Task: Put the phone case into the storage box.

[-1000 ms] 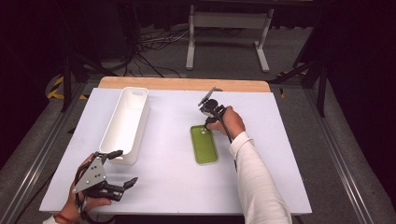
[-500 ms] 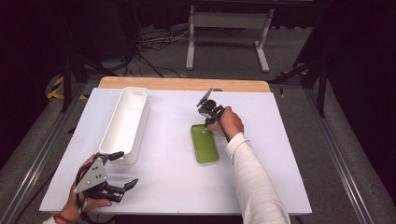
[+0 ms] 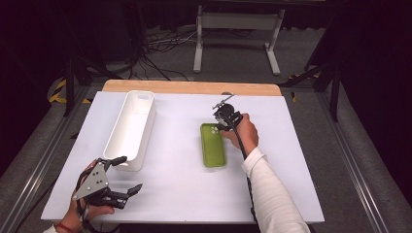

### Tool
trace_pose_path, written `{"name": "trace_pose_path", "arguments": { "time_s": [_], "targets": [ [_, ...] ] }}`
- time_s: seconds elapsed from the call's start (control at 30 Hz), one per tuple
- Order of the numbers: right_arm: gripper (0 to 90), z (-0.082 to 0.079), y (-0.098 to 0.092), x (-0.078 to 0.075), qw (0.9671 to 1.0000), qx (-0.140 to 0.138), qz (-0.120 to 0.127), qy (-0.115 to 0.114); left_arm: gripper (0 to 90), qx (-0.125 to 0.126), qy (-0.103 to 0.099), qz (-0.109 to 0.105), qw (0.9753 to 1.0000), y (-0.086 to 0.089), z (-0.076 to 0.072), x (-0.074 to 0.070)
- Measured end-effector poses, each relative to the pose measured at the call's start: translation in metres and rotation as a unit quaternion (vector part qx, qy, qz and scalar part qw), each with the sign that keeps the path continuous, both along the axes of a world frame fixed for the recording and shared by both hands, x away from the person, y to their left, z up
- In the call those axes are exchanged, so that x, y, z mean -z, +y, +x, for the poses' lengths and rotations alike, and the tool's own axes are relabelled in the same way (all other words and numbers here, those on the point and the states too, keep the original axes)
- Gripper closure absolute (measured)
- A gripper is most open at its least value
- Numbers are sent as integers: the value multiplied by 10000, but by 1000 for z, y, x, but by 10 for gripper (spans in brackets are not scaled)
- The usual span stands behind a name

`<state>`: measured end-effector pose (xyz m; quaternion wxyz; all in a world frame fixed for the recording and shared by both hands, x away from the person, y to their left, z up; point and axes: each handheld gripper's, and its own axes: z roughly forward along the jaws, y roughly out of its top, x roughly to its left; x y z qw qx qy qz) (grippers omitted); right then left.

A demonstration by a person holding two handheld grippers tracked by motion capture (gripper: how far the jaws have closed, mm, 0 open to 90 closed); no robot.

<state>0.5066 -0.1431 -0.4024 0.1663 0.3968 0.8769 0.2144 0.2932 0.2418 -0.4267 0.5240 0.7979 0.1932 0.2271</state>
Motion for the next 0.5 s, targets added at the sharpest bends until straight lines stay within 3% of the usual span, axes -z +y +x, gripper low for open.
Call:
{"name": "trace_pose_path", "arguments": {
  "time_s": [0.13,0.17,0.23,0.27,0.33,0.37,0.47,0.5],
  "targets": [
    [856,-15,-5,-8,9989,-4,216,-415,72,-67,-25,-52,10000,1,0,-2],
    [856,-22,-9,-13,9976,-5,324,-619,77,-75,-24,-69,9999,1,0,-2],
    [856,-26,-10,-16,9966,18,344,-747,82,-118,12,-104,9999,2,0,-3],
    [856,-35,-13,-22,9942,33,484,-955,85,-187,-22,-111,9998,1,0,-4],
    [856,-43,-15,-28,9914,24,624,-1149,88,-201,-8,-118,9997,2,0,-4],
    [856,-43,-15,-28,9914,24,624,-1149,88,-243,0,-166,9996,1,-1,-5],
    [856,-61,-20,-36,9849,36,857,-1507,93,-306,-39,-161,9994,0,0,-8],
    [856,-61,-20,-36,9849,36,857,-1507,93,-331,-35,-235,9992,0,-1,-8]
  ]
}}
